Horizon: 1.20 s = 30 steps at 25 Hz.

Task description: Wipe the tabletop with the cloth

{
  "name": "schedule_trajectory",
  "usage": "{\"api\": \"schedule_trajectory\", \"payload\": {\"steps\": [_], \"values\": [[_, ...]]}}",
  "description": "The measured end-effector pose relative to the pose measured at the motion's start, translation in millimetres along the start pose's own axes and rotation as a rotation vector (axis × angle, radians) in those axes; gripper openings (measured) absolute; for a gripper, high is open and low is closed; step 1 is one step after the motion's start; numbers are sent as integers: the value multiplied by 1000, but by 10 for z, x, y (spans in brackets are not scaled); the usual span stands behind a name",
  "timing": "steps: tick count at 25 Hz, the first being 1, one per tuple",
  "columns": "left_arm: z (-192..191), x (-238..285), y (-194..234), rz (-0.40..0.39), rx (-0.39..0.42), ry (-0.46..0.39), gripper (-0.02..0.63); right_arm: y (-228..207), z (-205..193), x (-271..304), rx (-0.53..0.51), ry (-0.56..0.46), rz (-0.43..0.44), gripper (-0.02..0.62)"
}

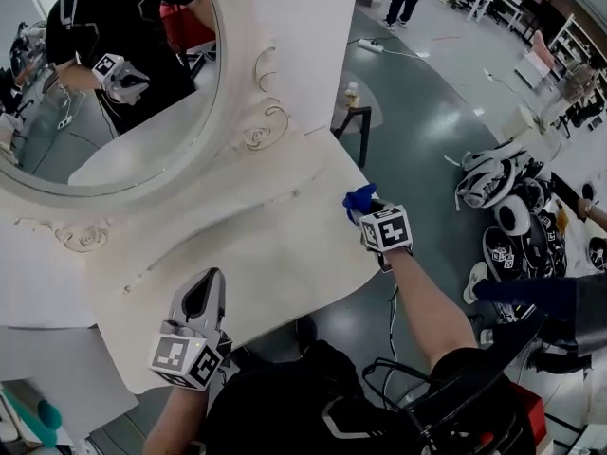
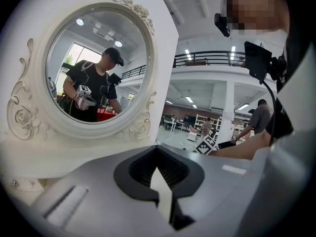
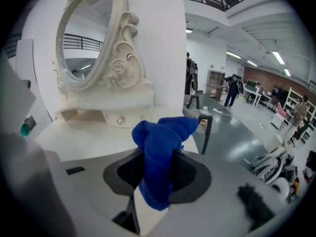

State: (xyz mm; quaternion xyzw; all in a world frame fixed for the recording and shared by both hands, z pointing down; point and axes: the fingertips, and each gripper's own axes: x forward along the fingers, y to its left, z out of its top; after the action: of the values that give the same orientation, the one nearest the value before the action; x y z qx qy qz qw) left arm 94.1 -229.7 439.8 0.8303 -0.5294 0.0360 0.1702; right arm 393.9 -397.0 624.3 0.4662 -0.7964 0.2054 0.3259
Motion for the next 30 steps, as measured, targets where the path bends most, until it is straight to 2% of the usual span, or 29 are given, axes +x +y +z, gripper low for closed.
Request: {"api": "schedule_trajectory", "payload": {"steps": [5,9,12,17,25,30], "values": [[-87,-77,98,73,4,27,9,-120,427,612,-21,15,7,138],[-152,-174,158,127,-9,49,9,-128,369,910,-45,81,15,137],[-155,-206,156,136,-15,52,9,-129,247,880,-73,93,-1,137],[-85,-165,36,91,-7,38,9,-179,-145,450,-19,112,6,137],[-81,40,-220,-38,16,27,9,-183,-1003,-337,22,143,-25,137],[-30,108,-376,-90,25,21,9,-202,-1332,-676,72,145,-59,137]]}}
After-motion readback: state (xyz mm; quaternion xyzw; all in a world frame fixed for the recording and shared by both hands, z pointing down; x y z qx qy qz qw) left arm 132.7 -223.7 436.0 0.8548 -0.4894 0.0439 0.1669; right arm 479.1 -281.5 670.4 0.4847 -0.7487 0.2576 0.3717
